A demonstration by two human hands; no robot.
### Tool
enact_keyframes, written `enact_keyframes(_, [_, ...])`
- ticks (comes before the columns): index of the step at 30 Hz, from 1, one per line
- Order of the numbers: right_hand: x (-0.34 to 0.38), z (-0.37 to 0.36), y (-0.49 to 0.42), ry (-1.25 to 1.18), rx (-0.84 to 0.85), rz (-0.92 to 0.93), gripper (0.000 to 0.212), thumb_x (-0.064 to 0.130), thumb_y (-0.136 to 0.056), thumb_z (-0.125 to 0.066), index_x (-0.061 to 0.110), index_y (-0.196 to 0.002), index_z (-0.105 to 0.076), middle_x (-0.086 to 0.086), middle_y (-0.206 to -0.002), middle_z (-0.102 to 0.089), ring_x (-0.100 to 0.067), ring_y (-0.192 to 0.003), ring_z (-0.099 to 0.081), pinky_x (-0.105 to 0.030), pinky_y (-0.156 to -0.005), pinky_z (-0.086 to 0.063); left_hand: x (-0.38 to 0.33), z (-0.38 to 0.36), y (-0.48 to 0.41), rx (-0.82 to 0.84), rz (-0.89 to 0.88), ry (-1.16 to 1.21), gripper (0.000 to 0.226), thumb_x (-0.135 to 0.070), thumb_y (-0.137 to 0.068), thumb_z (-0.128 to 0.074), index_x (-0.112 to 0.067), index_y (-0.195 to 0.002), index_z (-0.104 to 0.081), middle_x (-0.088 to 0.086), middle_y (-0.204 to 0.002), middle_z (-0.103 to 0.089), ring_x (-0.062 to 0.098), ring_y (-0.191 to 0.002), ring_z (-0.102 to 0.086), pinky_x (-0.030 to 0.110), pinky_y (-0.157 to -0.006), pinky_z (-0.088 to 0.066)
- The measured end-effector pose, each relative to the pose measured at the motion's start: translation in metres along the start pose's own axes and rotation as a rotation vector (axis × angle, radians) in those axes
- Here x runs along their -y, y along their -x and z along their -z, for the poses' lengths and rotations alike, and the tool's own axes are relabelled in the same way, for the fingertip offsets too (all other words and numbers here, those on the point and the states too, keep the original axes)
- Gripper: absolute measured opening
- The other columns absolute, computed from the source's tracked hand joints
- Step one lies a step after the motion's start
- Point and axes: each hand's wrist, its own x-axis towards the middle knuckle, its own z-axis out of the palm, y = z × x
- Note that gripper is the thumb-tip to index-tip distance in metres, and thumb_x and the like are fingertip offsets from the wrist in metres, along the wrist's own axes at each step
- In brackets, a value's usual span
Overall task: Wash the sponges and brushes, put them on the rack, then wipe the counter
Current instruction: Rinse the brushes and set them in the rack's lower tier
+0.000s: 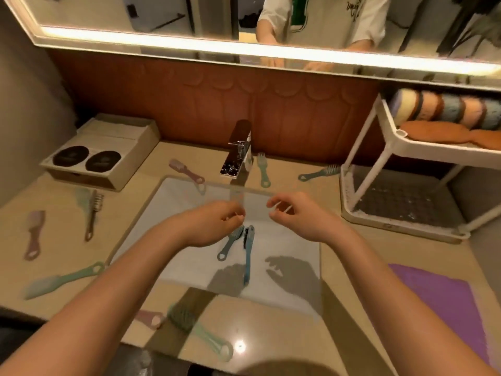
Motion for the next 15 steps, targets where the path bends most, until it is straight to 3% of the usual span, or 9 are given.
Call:
enact_keyframes(3, [0.009,-0.040,-0.007,-0.007,0.079,-0.035,0.020,0.027,-0.093,-0.053,0.020,-0.110,-0.061,0.002,-0.096,-0.060,-0.016,-0.085,-0.056,-0.033,-0.078,-0.047,0.038,-0.016,0.011,0.037,0.063,0.047,0.032,-0.030,-0.099,-0.036,-0.018,-0.126,-0.050,0.004,-0.124,-0.056,0.018,-0.106,-0.052,0.029,-0.086,-0.040])
enact_keyframes(10, [0.031,-0.128,-0.022,-0.062,0.229,-0.135,0.020,0.026,-0.091,-0.054,0.019,-0.108,-0.062,-0.001,-0.093,-0.061,-0.018,-0.087,-0.057,-0.033,-0.080,-0.045,0.129,-0.057,0.039,0.020,0.193,0.162,0.037,-0.030,-0.098,-0.039,-0.016,-0.132,-0.045,0.006,-0.136,-0.048,0.021,-0.120,-0.049,0.032,-0.100,-0.039])
enact_keyframes(15, [0.049,-0.181,-0.031,-0.042,0.312,-0.188,0.023,0.027,-0.087,-0.061,0.018,-0.108,-0.061,-0.002,-0.089,-0.062,-0.017,-0.083,-0.057,-0.033,-0.079,-0.047,0.184,-0.080,0.060,0.010,0.273,0.218,0.039,-0.029,-0.094,-0.048,-0.019,-0.131,-0.044,0.006,-0.135,-0.046,0.021,-0.122,-0.045,0.035,-0.102,-0.039])
